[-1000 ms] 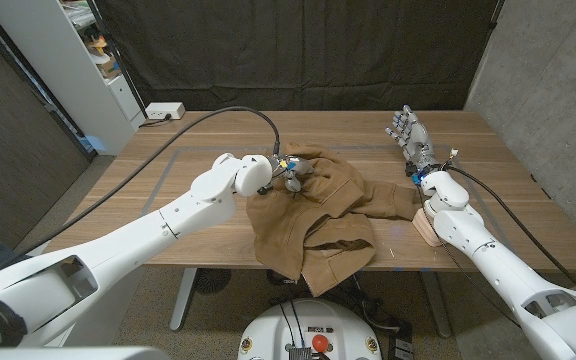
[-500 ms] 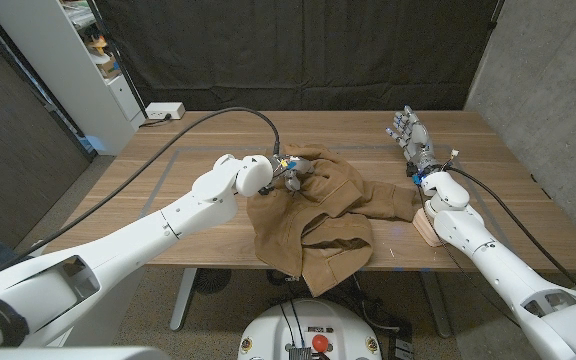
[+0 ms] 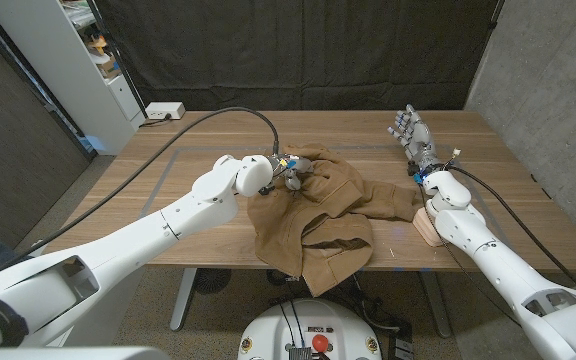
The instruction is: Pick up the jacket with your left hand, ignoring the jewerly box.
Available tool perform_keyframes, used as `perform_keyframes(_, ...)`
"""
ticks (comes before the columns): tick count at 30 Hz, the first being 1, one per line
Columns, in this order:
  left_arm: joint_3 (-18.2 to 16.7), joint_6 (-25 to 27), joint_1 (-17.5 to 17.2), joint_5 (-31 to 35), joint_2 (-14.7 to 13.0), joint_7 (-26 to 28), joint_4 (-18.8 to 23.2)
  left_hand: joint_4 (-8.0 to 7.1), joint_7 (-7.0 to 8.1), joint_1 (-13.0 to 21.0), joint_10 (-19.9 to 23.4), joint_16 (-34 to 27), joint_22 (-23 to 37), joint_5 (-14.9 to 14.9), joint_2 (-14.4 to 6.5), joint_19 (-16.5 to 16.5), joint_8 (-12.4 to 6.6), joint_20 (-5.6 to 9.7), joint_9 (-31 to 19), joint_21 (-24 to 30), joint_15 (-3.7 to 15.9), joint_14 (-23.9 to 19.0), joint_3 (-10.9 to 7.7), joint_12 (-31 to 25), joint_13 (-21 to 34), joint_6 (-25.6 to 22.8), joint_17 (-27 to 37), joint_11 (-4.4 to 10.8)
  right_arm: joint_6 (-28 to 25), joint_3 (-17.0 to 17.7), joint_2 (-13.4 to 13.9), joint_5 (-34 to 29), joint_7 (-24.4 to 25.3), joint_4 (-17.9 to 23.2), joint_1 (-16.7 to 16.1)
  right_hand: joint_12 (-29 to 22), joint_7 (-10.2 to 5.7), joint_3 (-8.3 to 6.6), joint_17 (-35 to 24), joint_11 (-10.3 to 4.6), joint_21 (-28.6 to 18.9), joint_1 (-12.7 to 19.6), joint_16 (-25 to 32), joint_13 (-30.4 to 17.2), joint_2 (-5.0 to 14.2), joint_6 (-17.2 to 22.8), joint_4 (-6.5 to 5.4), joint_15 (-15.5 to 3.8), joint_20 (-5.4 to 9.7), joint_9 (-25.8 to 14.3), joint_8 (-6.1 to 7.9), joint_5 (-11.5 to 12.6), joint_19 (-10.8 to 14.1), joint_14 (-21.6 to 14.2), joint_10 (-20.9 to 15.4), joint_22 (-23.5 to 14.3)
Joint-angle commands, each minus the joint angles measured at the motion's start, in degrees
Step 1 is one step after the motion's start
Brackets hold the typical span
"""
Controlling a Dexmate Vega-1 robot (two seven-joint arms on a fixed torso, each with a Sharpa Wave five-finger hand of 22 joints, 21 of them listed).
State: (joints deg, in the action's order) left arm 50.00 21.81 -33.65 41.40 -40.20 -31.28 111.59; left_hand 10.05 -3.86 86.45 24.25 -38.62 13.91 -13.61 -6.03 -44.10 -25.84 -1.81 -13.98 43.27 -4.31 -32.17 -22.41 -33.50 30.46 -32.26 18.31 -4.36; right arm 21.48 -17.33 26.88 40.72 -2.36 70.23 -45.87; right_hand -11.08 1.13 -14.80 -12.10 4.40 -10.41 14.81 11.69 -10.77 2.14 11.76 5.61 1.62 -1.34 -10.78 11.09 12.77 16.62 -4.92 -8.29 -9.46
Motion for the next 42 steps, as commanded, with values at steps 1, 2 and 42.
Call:
perform_keyframes(1,-0.63,1.72,0.1,0.1,-0.25,1.0,1.39,-0.2,-0.45,1.19,5.41,-0.55,0.27,-0.33,-0.19,-0.68,-0.63,1.55,-5.19,0.79,11.58,-7.79,0.14,-0.38,0.61,-2.99,16.96,5.33,-0.05,0.21,0.34,0.11,-0.16,0.35,0.16,-0.25,-0.1,-0.16,-0.13,-0.25,-0.49,0.0,0.26,-0.31,0.42,0.17,0.17,0.2,-0.23,-0.28,0.25,0.07,0.27,-0.49,-0.23,-0.29)
perform_keyframes(2,-0.62,1.76,0.13,0.15,-0.28,1.08,1.44,-0.17,-0.45,1.27,5.53,-0.51,0.29,-0.35,-0.23,-0.67,-0.65,1.57,-5.23,0.91,11.6,-7.78,0.11,-0.43,0.67,-3.02,16.99,5.31,-0.09,0.23,0.37,0.14,-0.17,0.39,0.16,-0.25,-0.11,-0.16,-0.13,-0.2,-0.48,0.0,0.27,-0.31,0.42,0.18,0.17,0.21,-0.24,-0.28,0.25,0.07,0.26,-0.52,-0.22,-0.29)
perform_keyframes(42,-3.11,5.75,-1.3,2.72,-1.27,5.0,6.31,-0.22,-0.52,2.46,8.53,-0.67,0.95,-1.17,-0.29,1.67,-2.41,2.09,-7.97,7.52,11.32,-9.06,0.57,-1.34,4.88,-5.15,19.48,6.3,-0.02,0.93,1.1,0.02,1.22,3.33,-1.01,-0.26,-0.12,-0.15,-0.13,-0.18,-0.51,0.01,0.28,-0.31,0.49,0.26,0.29,0.27,-0.26,-0.28,0.28,0.09,0.32,-0.57,-0.24,-0.29)
